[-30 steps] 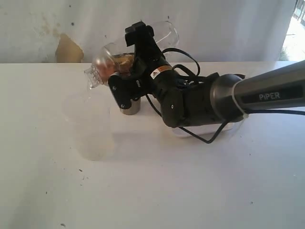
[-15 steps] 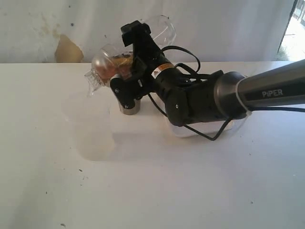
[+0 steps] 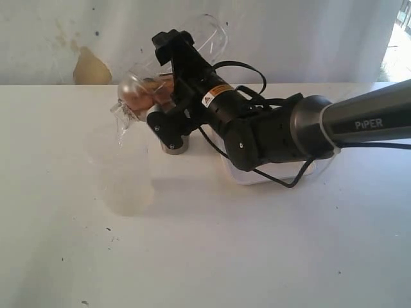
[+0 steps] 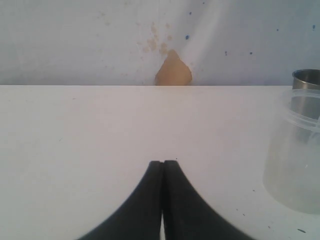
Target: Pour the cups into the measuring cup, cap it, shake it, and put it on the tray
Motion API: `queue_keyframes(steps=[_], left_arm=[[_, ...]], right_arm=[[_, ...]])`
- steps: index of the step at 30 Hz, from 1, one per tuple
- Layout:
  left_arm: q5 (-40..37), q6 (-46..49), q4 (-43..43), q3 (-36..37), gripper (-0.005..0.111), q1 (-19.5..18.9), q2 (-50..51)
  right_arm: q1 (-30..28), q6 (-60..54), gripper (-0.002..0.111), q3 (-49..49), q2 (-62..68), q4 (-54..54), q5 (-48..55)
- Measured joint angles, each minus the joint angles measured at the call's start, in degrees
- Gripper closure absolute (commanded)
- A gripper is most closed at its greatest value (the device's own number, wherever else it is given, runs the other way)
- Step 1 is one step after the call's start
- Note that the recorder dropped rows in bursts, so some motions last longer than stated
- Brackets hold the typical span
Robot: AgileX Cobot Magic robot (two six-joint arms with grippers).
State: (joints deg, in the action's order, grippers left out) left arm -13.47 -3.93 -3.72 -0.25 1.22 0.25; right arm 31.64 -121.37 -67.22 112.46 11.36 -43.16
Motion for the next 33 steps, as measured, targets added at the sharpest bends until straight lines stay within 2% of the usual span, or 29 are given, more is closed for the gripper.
queue_keyframes(steps=[33], left_arm=[[0.0,0.0,0.0,0.0,0.107,0.0,0.0]], right_arm=[[0.0,0.0,0.108,0.0,0.0,-3.7,-1.5]])
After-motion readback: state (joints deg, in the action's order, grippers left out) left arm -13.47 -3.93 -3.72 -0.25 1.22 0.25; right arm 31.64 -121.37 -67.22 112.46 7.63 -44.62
